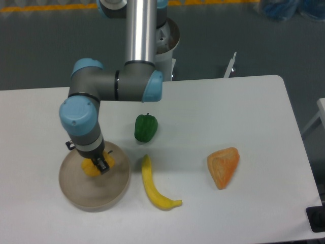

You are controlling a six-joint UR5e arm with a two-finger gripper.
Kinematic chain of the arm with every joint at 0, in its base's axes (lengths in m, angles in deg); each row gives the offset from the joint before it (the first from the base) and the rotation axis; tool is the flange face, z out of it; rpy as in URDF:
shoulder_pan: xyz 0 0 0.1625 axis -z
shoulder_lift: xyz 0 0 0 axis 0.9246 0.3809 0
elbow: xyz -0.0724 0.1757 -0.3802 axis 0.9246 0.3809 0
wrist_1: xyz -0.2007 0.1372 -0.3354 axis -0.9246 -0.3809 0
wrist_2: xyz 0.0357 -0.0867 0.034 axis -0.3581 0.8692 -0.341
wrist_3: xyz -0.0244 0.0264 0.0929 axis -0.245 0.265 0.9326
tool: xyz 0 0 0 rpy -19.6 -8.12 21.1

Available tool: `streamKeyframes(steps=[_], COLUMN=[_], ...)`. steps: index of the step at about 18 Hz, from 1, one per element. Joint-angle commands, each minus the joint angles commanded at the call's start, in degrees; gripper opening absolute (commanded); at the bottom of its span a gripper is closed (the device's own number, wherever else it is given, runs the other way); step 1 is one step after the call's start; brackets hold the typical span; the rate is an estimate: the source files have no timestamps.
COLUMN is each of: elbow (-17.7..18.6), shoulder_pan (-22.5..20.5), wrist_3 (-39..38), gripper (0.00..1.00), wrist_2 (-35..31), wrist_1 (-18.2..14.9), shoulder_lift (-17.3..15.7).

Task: Place the yellow pepper on the plate
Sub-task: 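Lower the yellow pepper onto the plate and open the gripper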

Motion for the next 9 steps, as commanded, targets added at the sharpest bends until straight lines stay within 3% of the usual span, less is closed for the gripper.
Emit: streamKeyframes(steps=[1, 9], elbow=[0.1, -0.3], shoulder_pan=[0.1, -0.2], wrist_3=[0.0, 0.2], gripper=[0.99, 1.0], wrist_2=[0.0, -0.2], wrist_1=[0.4, 0.9], shoulder_lift=[0.1, -1.7])
